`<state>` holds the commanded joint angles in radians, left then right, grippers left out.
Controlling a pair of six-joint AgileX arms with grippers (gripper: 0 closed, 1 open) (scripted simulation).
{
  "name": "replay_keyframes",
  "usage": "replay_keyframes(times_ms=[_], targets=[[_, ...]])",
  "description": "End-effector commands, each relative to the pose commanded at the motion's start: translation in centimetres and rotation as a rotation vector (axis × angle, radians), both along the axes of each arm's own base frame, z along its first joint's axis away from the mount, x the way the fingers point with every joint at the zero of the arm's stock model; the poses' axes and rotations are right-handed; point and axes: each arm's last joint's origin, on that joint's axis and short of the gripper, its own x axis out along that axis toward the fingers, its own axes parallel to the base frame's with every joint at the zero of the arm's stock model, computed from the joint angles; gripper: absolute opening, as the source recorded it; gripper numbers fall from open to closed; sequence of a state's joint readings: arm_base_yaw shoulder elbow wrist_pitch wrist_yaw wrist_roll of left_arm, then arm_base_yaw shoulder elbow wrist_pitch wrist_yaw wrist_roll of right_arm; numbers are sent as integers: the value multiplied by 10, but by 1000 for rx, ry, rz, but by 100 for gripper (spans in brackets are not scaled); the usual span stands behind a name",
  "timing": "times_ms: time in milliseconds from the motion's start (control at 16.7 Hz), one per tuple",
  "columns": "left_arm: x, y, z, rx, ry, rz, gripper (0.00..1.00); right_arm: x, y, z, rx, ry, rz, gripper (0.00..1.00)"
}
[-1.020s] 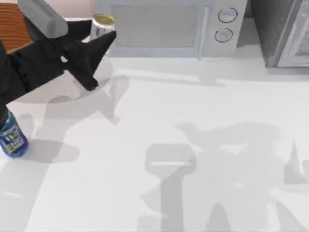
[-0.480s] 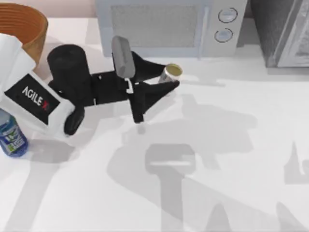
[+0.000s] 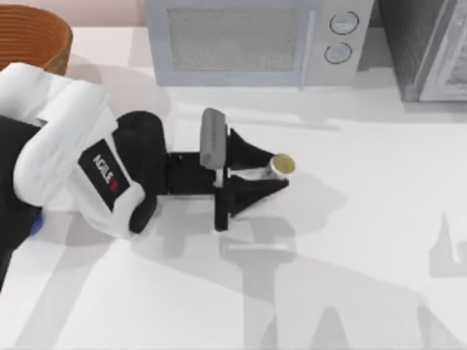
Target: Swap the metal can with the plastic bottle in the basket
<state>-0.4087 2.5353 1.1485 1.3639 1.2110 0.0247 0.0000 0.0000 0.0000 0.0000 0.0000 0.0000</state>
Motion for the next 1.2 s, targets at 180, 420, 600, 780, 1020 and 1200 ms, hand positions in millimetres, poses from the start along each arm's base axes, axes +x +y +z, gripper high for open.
replay_keyframes(times_ms=[180,420,600,780,1020,1200], targets=[[0,0,0,0,0,0,0,0,0,0,0,0,0,100],[0,0,0,0,0,0,15,0,0,0,0,0,0,100],[0,0,0,0,0,0,38,0,0,0,0,0,0,100],[0,0,0,0,0,0,60,0,0,0,0,0,0,100],[0,0,0,0,0,0,90,0,0,0,0,0,0,100],[0,0,0,0,0,0,100,0,0,0,0,0,0,100]])
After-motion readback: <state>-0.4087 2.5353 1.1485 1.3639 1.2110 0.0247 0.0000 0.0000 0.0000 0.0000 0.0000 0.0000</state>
